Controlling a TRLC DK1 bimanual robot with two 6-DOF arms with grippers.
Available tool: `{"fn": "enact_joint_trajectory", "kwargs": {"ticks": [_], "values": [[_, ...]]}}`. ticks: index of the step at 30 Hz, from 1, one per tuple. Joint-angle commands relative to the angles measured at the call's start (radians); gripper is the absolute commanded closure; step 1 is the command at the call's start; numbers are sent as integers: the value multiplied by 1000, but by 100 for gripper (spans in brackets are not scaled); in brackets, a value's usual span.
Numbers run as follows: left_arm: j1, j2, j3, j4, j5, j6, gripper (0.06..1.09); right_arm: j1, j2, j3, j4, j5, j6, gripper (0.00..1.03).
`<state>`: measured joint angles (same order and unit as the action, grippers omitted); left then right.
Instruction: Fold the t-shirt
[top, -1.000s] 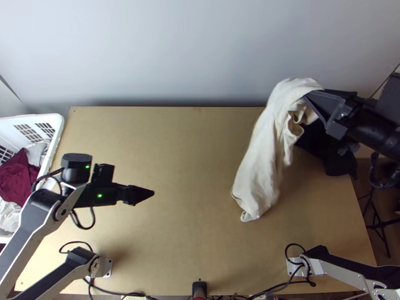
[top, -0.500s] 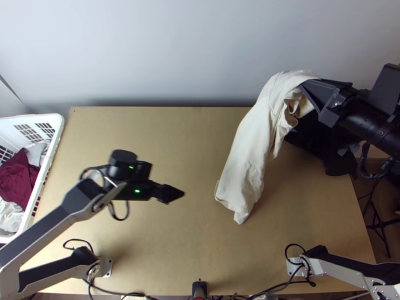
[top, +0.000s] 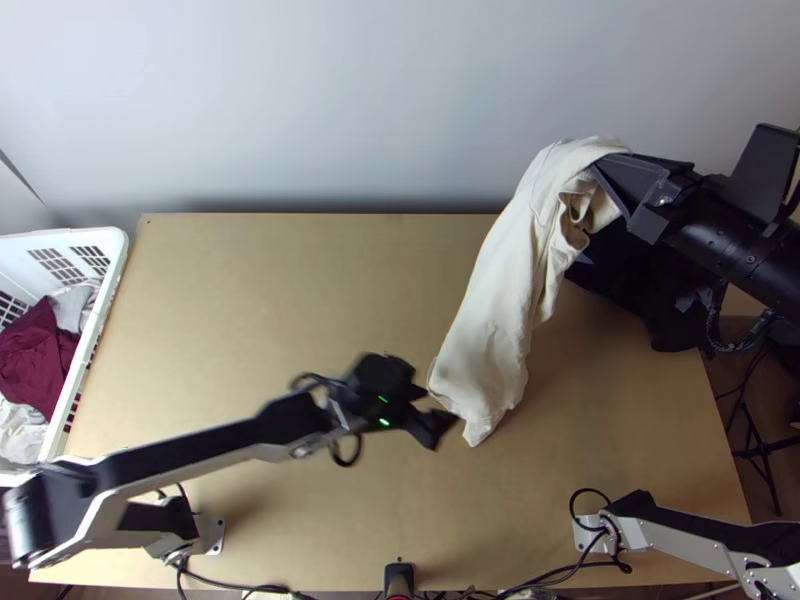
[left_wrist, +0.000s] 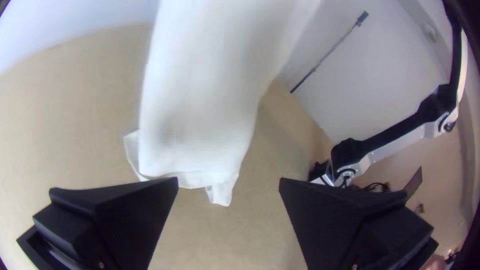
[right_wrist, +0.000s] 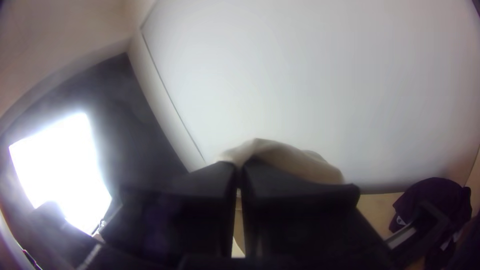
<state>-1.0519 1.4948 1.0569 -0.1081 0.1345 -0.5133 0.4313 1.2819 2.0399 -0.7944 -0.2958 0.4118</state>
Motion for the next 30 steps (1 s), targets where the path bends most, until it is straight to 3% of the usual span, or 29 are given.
{"fn": "enact_joint_trajectory", "kwargs": {"ticks": [1,4,7,8,10,12,13,17,21,25,30], "values": [[-157,202,109,102,-176,55,10,4,0,-1,3,6,10,100],[-174,280,178,96,-277,73,10,3,-1,-3,1,11,9,100],[-180,328,216,87,-320,91,12,1,-7,-4,-5,14,7,100],[-178,338,224,82,-329,93,18,1,-9,-4,-5,14,9,100],[-172,354,230,81,-372,96,47,0,-10,-4,-5,15,7,100],[-158,390,236,84,-418,104,91,0,-10,0,-5,14,7,100],[-146,410,244,76,-418,108,106,0,-10,0,-3,15,7,100],[-108,440,249,1,-408,101,105,1,-10,-3,0,14,9,100],[-48,366,193,-10,-332,88,105,1,-9,-9,1,15,4,100],[49,199,117,-30,-260,58,105,0,-12,-26,1,15,-13,100],[211,-47,109,-171,-179,44,105,-31,-16,-53,1,18,-61,100]]}}
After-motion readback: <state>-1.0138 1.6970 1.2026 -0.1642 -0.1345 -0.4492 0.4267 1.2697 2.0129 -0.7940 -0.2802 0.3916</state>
